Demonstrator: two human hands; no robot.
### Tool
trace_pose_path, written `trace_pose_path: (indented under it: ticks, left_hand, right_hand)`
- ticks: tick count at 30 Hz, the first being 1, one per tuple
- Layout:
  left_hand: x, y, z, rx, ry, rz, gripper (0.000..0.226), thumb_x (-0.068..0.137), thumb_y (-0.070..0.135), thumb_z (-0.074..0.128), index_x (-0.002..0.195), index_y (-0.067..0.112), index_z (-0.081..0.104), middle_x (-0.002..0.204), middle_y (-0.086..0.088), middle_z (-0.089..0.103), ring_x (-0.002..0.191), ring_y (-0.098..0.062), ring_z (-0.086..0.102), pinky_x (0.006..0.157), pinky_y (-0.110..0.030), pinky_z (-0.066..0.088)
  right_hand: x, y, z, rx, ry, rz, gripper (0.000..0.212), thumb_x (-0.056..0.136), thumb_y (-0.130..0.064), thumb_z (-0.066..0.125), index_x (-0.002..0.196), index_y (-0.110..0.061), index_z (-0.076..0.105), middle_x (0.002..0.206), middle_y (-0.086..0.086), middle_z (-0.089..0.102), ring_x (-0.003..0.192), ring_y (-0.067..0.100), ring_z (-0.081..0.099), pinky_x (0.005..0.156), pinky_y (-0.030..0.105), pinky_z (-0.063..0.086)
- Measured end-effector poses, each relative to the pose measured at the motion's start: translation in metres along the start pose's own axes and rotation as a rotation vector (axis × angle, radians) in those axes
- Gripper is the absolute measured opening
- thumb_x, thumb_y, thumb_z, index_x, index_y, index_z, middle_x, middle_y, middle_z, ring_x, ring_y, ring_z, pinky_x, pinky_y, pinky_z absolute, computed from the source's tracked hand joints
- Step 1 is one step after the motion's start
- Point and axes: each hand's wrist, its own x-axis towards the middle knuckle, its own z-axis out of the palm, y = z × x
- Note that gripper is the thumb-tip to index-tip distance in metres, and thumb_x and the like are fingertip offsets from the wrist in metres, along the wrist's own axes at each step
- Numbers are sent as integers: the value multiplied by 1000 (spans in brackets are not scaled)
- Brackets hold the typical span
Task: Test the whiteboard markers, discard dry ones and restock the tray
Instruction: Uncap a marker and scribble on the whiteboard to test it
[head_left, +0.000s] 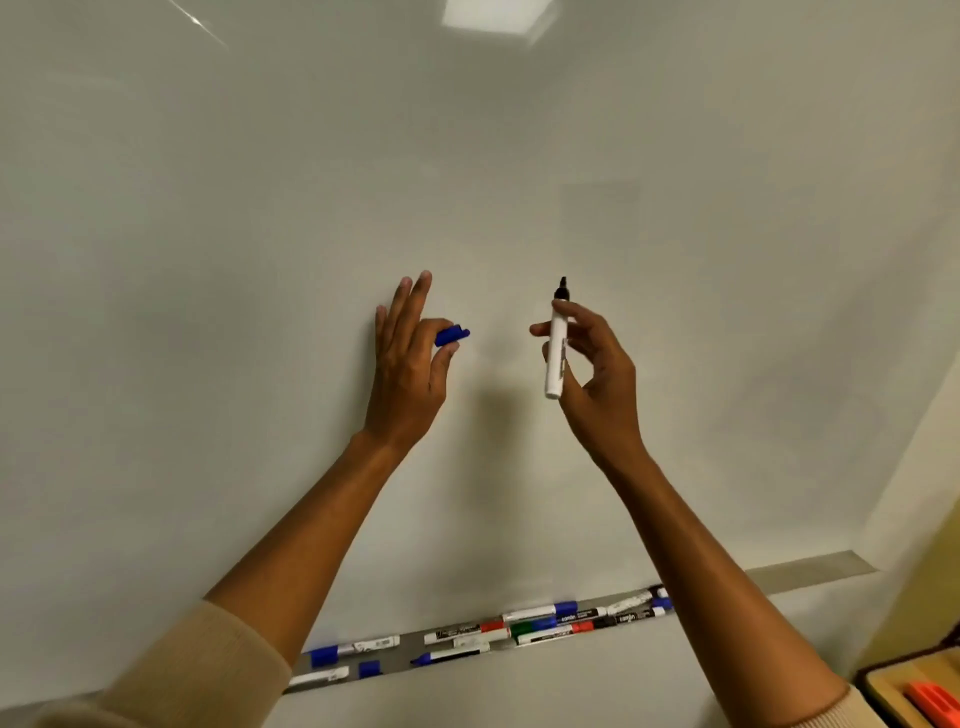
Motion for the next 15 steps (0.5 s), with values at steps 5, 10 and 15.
trace_pose_path:
  ticks: [5, 10, 15]
  left_hand:
    - [58, 2, -5, 60, 35, 52, 15, 97, 9, 55, 112, 8, 54, 160, -11, 23, 150, -26, 12, 121, -52, 5]
    - [108, -3, -18, 132, 63, 110, 17, 97, 11, 55, 114, 8, 51, 160, -12, 24, 150, -28, 13, 120, -56, 6]
    - [140, -9, -27, 188, 74, 151, 15, 98, 13, 53, 111, 7, 53, 159, -13, 25, 149, -30, 14, 119, -60, 6]
  right_hand:
    - [37, -13, -17, -14, 86, -32, 42, 90, -22, 75, 127, -14, 57, 106, -4, 73, 110, 12, 64, 97, 23, 46]
    - [63, -29, -19, 15, 125, -72, 37, 94, -31, 67, 127, -16, 58, 107, -4, 73, 107, 9, 64, 90, 27, 51]
    - [87, -33, -16, 63, 159, -96, 35, 98, -37, 57, 127, -18, 62, 111, -3, 72, 108, 14, 66, 90, 30, 52]
